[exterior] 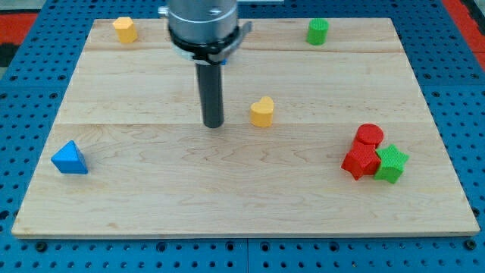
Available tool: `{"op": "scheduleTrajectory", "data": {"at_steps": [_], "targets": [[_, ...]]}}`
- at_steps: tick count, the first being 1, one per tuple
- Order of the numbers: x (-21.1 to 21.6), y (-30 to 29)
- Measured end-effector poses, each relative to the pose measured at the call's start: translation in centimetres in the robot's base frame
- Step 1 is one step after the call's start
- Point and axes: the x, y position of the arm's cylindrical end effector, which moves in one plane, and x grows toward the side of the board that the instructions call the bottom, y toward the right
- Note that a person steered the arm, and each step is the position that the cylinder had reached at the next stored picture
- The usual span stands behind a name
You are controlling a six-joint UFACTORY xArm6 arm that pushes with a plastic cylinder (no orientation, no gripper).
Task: Slide yellow heart towards the red star
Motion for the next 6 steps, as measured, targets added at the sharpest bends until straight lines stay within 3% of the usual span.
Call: {"op": "scheduleTrajectory", "data": {"at_steps": [2,4,6], "targets": [[-3.0,6.4],[1.3,13.7],[3.8,16.2]]}}
